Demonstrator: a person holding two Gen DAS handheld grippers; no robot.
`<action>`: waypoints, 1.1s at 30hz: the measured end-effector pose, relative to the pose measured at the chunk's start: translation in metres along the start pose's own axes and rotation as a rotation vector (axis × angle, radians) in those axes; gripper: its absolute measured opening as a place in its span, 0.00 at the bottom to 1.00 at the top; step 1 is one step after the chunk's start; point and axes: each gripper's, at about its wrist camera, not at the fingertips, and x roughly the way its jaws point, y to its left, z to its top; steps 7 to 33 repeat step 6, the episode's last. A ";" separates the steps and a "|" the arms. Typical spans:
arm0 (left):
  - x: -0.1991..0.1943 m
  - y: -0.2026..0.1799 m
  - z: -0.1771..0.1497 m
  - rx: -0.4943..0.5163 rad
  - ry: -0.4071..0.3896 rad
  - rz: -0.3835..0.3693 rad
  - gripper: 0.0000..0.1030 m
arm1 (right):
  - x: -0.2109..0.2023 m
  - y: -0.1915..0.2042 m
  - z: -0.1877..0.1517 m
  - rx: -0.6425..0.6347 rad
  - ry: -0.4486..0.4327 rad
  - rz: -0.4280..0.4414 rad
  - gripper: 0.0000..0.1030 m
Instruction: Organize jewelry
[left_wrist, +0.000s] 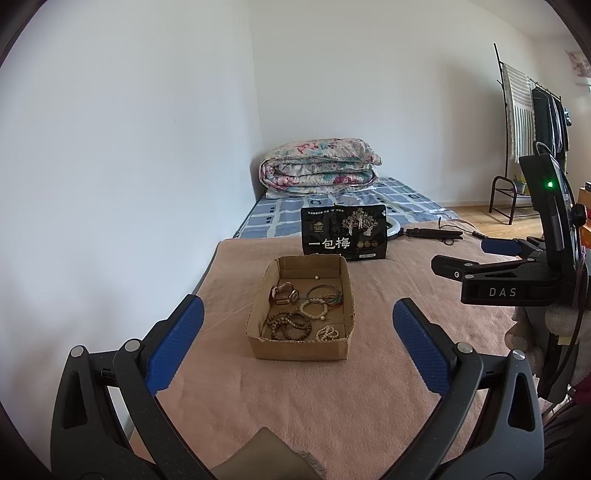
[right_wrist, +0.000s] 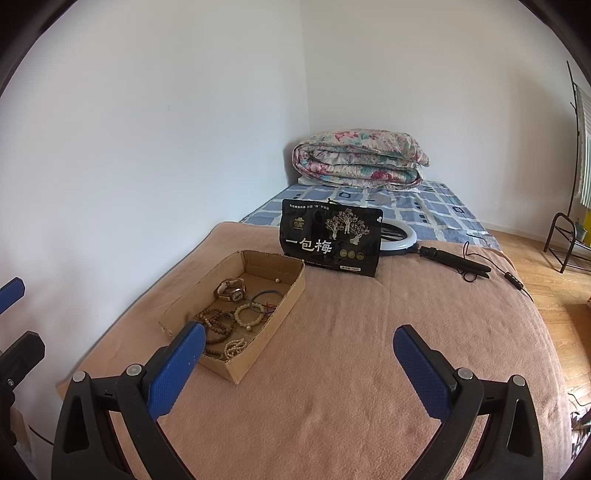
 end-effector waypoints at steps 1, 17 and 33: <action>0.000 0.000 0.000 0.001 -0.001 0.001 1.00 | 0.000 0.000 -0.001 0.000 0.000 0.000 1.00; 0.000 0.001 -0.001 0.003 0.001 0.000 1.00 | 0.000 0.000 0.000 0.001 0.000 0.000 1.00; 0.000 0.001 -0.001 0.003 0.001 0.000 1.00 | 0.000 0.000 0.000 0.001 0.000 0.000 1.00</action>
